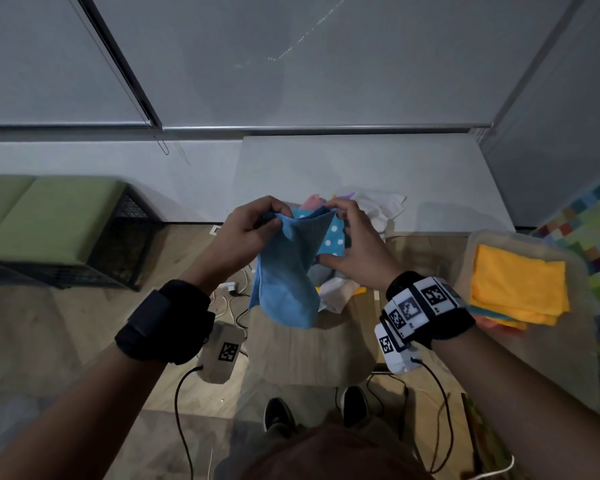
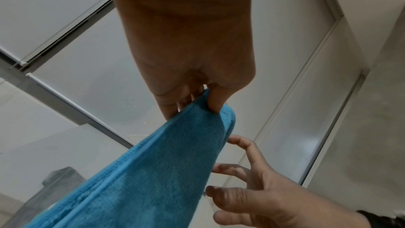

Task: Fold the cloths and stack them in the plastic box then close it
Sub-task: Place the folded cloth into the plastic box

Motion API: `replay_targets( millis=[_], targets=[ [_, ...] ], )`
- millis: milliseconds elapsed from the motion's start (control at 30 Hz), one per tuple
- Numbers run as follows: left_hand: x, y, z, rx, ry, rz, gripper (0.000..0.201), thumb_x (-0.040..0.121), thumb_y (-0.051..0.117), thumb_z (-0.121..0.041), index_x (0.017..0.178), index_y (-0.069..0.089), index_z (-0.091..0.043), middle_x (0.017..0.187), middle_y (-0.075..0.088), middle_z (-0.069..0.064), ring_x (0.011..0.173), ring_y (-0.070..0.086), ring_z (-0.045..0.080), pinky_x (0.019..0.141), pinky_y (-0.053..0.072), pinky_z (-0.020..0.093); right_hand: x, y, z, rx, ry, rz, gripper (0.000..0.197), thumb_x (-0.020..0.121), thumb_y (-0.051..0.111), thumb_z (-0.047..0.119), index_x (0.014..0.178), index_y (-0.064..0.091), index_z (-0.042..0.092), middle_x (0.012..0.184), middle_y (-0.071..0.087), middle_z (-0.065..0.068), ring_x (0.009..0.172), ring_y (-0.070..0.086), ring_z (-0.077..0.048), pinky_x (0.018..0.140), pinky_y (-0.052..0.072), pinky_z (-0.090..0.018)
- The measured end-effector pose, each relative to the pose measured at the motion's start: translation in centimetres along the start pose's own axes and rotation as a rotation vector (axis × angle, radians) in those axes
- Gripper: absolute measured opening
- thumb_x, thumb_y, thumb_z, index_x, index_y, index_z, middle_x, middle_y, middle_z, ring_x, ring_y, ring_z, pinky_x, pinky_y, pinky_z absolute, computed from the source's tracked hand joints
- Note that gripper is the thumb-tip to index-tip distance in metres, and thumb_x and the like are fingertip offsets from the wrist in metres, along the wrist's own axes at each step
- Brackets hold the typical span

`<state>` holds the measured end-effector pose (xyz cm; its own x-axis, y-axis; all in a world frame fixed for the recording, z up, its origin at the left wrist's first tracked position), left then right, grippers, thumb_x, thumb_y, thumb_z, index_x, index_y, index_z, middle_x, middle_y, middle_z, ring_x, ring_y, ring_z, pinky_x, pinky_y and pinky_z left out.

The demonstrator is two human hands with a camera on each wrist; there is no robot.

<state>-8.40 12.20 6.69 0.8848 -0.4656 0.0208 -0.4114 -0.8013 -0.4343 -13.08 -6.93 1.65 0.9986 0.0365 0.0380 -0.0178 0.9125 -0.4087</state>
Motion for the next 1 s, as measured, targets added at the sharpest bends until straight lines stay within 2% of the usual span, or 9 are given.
replay_targets(
  millis=[133, 233, 333, 433, 500, 667, 767, 900, 1000],
  targets=[
    [-0.1, 0.1, 0.6, -0.018, -0.016, 0.037, 0.019, 0.091, 0.047, -0.008, 0.096, 0.064, -0.014, 0.088, 0.062, 0.004, 0.084, 0.051, 0.007, 0.073, 0.039, 0.027, 0.8, 0.8, -0.9, -0.287, 0.005, 0.031, 0.044, 0.076, 0.079, 0.021, 0.113, 0.057, 0.030, 0.136, 0.040, 0.002, 0.128, 0.042, -0.017, 0.101, 0.041, -0.031],
    [-0.1, -0.5, 0.9, -0.006, -0.020, -0.022, 0.019, 0.092, 0.048, -0.004, 0.097, 0.064, -0.013, 0.090, 0.066, 0.001, 0.084, 0.055, 0.007, 0.073, 0.042, 0.024, 0.9, 0.5, -1.0, -0.330, 0.011, 0.058, 0.015, 0.080, 0.075, 0.022, 0.079, 0.064, 0.013, 0.098, 0.062, -0.005, 0.090, 0.057, -0.011, 0.076, 0.043, -0.023],
    [-0.2, -2.1, 1.6, 0.213, 0.009, -0.231, 0.018, 0.091, 0.053, -0.008, 0.097, 0.066, -0.019, 0.087, 0.069, -0.007, 0.079, 0.060, 0.004, 0.068, 0.046, 0.021, 0.6, -1.9, 0.4, -0.275, -0.036, -0.178, 0.018, 0.077, 0.076, 0.022, 0.072, 0.060, 0.015, 0.069, 0.060, 0.001, 0.064, 0.056, -0.012, 0.058, 0.044, -0.024],
    [-0.5, -2.7, 2.1, 0.248, 0.043, -0.368, 0.009, 0.094, 0.059, -0.016, 0.101, 0.066, -0.018, 0.086, 0.066, -0.017, 0.079, 0.060, -0.005, 0.064, 0.041, 0.005, 0.2, -3.5, 3.4, -0.307, -0.246, -0.342, 0.022, 0.075, 0.078, 0.019, 0.070, 0.057, 0.013, 0.065, 0.055, 0.001, 0.061, 0.051, -0.015, 0.059, 0.041, -0.023],
    [-0.5, -2.8, 2.3, 0.229, 0.050, -0.425, 0.009, 0.095, 0.059, -0.020, 0.102, 0.064, -0.018, 0.088, 0.067, -0.011, 0.081, 0.061, 0.001, 0.064, 0.044, 0.007, 0.0, -4.0, 5.2, -0.302, -0.325, -0.354, 0.024, 0.075, 0.083, 0.024, 0.073, 0.061, 0.013, 0.068, 0.059, 0.002, 0.064, 0.054, -0.013, 0.062, 0.043, -0.020],
    [0.5, -2.9, 3.0, 0.076, 0.028, -0.406, 0.012, 0.099, 0.053, -0.021, 0.104, 0.059, -0.012, 0.098, 0.067, 0.000, 0.091, 0.065, 0.014, 0.075, 0.060, 0.036, 0.6, -5.1, 6.9, -0.364, -0.339, -0.304, 0.031, 0.076, 0.083, 0.033, 0.073, 0.060, 0.013, 0.067, 0.060, 0.002, 0.062, 0.054, -0.012, 0.060, 0.046, -0.027],
    [1.0, -3.0, 3.3, -0.037, 0.036, -0.368, 0.015, 0.101, 0.049, -0.022, 0.106, 0.054, -0.009, 0.102, 0.065, 0.007, 0.095, 0.065, 0.019, 0.083, 0.058, 0.041, 0.8, -5.0, 6.6, -0.410, -0.339, -0.283, 0.032, 0.075, 0.083, 0.030, 0.066, 0.056, 0.015, 0.068, 0.062, -0.002, 0.063, 0.056, -0.017, 0.060, 0.047, -0.034],
    [0.8, -3.3, 3.6, -0.044, 0.071, -0.368, 0.012, 0.101, 0.045, -0.024, 0.104, 0.053, -0.016, 0.099, 0.062, 0.003, 0.088, 0.058, 0.014, 0.078, 0.053, 0.043, -0.1, -3.2, 5.7, -0.274, -0.228, -0.192, 0.036, 0.073, 0.082, 0.017, 0.057, 0.050, 0.008, 0.053, 0.048, 0.014, 0.052, 0.049, 0.002, 0.056, 0.035, -0.011],
    [0.5, -3.8, 4.0, -0.044, 0.074, -0.374, 0.012, 0.101, 0.045, -0.020, 0.104, 0.056, -0.018, 0.097, 0.061, -0.009, 0.088, 0.055, 0.008, 0.076, 0.049, 0.034, -0.9, -0.2, 5.6, -0.253, -0.159, -0.004, 0.043, 0.076, 0.079, 0.018, 0.054, 0.043, 0.015, 0.049, 0.036, 0.010, 0.047, 0.037, -0.004, 0.052, 0.029, -0.012]
  ],
)
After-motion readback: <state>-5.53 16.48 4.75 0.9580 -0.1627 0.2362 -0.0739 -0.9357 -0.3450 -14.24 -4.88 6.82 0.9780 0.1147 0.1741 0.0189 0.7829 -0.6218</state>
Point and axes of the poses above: each hand's wrist, its own x-axis towards the middle knuckle, its own y-axis out of the palm, z = x × y, the point moved 5 cm from there along x, towards the middle knuckle
